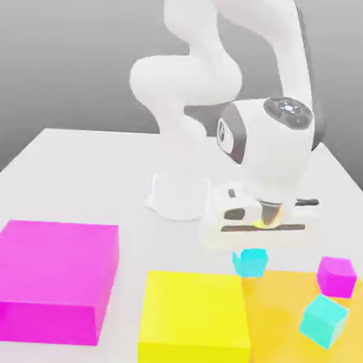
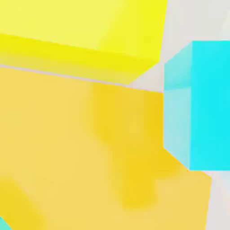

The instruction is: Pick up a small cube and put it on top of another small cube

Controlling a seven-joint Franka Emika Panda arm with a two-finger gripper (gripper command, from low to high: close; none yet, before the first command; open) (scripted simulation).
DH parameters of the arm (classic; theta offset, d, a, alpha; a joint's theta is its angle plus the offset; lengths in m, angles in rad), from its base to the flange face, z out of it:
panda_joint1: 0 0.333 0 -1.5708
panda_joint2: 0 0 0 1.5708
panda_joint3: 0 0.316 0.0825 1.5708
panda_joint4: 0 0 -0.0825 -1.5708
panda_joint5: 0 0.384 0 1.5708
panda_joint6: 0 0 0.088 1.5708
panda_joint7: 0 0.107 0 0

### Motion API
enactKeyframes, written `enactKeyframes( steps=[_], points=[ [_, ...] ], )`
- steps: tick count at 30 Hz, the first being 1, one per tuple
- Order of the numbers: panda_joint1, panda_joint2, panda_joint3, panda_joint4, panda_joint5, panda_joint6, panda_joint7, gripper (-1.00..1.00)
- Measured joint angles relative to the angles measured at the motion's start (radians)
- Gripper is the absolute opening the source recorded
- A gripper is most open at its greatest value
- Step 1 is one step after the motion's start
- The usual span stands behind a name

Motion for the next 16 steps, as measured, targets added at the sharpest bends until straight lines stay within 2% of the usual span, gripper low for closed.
enactKeyframes(
  steps=[7,9,12,13,16],
  points=[
    [0.033,0.042,0.027,0.254,-0.037,-0.125,-0.152,-1.00],
    [0.025,0.061,0.017,0.285,-0.065,-0.104,-0.133,-1.00],
    [0.033,0.152,0.004,0.282,-0.105,-0.001,-0.106,-1.00],
    [0.035,0.174,0.000,0.279,-0.113,0.024,-0.100,1.00],
    [0.035,0.174,0.000,0.279,-0.113,0.024,-0.100,1.00]
  ],
)
